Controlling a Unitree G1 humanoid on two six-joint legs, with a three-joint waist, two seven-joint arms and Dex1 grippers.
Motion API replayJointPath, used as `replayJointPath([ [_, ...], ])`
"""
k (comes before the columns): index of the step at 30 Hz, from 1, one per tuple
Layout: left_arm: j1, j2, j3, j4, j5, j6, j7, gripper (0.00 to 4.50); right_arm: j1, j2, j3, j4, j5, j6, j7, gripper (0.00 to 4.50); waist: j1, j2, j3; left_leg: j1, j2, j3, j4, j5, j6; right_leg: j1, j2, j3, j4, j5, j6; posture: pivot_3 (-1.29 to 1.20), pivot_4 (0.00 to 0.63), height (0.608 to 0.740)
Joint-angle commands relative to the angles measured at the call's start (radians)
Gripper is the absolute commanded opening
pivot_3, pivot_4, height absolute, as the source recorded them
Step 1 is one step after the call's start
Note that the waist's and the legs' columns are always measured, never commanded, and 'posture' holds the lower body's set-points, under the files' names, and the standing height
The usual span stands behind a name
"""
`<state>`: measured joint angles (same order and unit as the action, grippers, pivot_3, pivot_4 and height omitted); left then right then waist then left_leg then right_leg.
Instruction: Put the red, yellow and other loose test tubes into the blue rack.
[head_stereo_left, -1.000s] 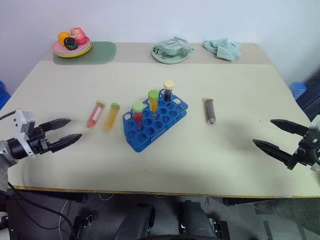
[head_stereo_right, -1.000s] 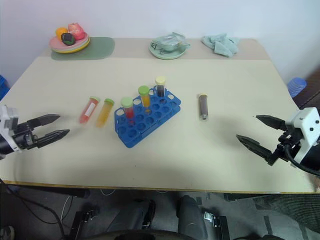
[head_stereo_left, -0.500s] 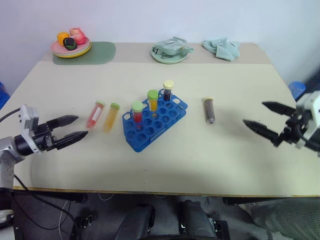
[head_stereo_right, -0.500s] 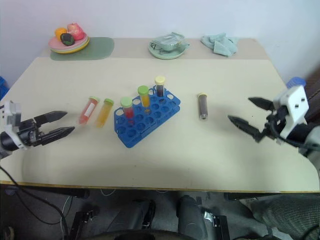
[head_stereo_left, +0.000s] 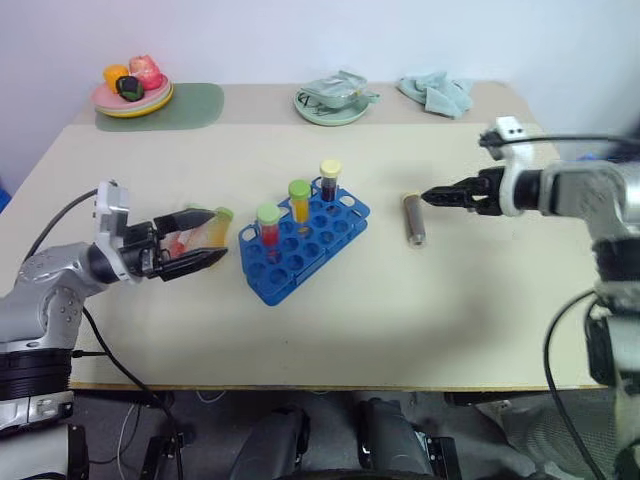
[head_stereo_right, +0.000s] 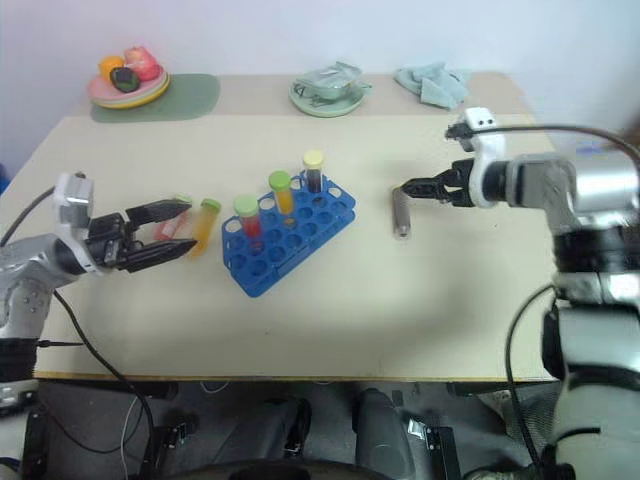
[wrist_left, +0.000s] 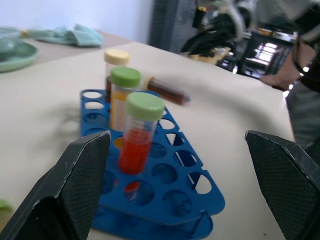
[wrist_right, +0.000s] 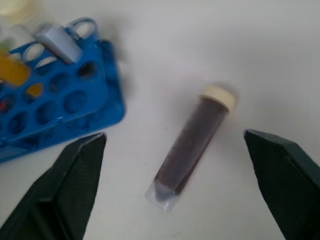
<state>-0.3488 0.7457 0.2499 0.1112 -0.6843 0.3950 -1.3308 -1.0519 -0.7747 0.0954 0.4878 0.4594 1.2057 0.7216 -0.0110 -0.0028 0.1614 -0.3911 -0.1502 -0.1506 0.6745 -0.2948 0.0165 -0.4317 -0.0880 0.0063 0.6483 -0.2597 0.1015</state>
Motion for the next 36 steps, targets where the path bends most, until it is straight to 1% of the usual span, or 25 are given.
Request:
replayJointPath([
  [1,-0.002,-0.002,-0.002,-0.032,-0.001,-0.013,-0.009,4.41,-0.171,0.074,0.018,0.321,-0.102,-0.018,-0.034,4.50,-0.003,0.000,0.000,0.000,0.000,0.001,0.000,0.000,0.000,0.000,0.000,0.000,0.000,0.000,0.000,0.00,0.150,0.740],
  [3,0.000,-0.005,-0.008,-0.042,-0.002,-0.014,-0.014,4.41,-0.234,0.110,0.031,0.456,-0.151,-0.065,-0.024,4.50,-0.004,0.000,0.000,0.000,0.000,0.003,-0.002,0.000,0.000,-0.002,0.000,0.003,0.000,0.000,0.000,0.00,0.150,0.740],
  [6,0.002,-0.002,-0.014,-0.073,-0.022,-0.006,-0.043,4.41,-0.290,0.159,0.035,0.602,-0.212,-0.146,-0.009,4.50,-0.004,0.000,0.000,0.000,0.000,0.005,-0.003,0.000,0.000,-0.004,0.000,0.004,0.001,0.000,0.000,0.00,0.150,0.740],
  [11,0.006,0.009,-0.026,-0.128,-0.042,0.027,-0.063,4.41,-0.322,0.213,0.021,0.728,-0.289,-0.253,-0.021,4.50,-0.009,0.000,0.000,0.000,0.000,0.008,-0.004,0.000,0.000,-0.006,0.001,0.007,0.002,0.000,0.000,0.00,0.150,0.740],
  [15,0.011,0.017,-0.033,-0.173,-0.045,0.054,-0.062,4.41,-0.331,0.254,-0.003,0.776,-0.323,-0.308,-0.043,4.50,-0.012,0.000,0.000,0.000,0.000,0.008,-0.005,0.001,-0.001,-0.008,0.001,0.009,0.003,0.000,0.000,0.00,0.150,0.740],
  [21,0.036,0.044,-0.048,-0.230,-0.022,0.060,-0.061,4.41,-0.348,0.309,-0.040,0.809,-0.358,-0.357,-0.073,4.50,-0.034,0.000,0.000,0.000,0.001,0.009,-0.006,0.002,-0.003,-0.009,0.002,0.010,0.006,0.000,0.000,0.00,0.150,0.740],
  [29,0.069,0.072,-0.058,-0.323,-0.029,0.090,-0.022,4.41,-0.341,0.345,-0.061,0.829,-0.411,-0.412,-0.106,4.50,-0.035,0.000,0.000,0.000,0.001,0.010,-0.006,0.002,-0.003,-0.010,0.002,0.011,0.007,0.001,-0.001,0.00,0.150,0.740],
  [33,0.077,0.096,-0.070,-0.347,0.019,0.067,0.002,4.41,-0.334,0.360,-0.074,0.835,-0.431,-0.431,-0.122,4.50,-0.036,0.000,0.000,0.001,0.001,0.010,-0.006,0.003,-0.004,-0.010,0.003,0.012,0.007,0.001,-0.002,0.00,0.150,0.740],
  [36,0.078,0.097,-0.071,-0.359,0.043,0.059,0.032,4.41,-0.334,0.369,-0.084,0.837,-0.441,-0.436,-0.129,4.50,-0.037,0.000,0.000,0.001,0.002,0.010,-0.006,0.003,-0.005,-0.010,0.004,0.012,0.007,0.002,-0.002,0.00,0.150,0.740],
])
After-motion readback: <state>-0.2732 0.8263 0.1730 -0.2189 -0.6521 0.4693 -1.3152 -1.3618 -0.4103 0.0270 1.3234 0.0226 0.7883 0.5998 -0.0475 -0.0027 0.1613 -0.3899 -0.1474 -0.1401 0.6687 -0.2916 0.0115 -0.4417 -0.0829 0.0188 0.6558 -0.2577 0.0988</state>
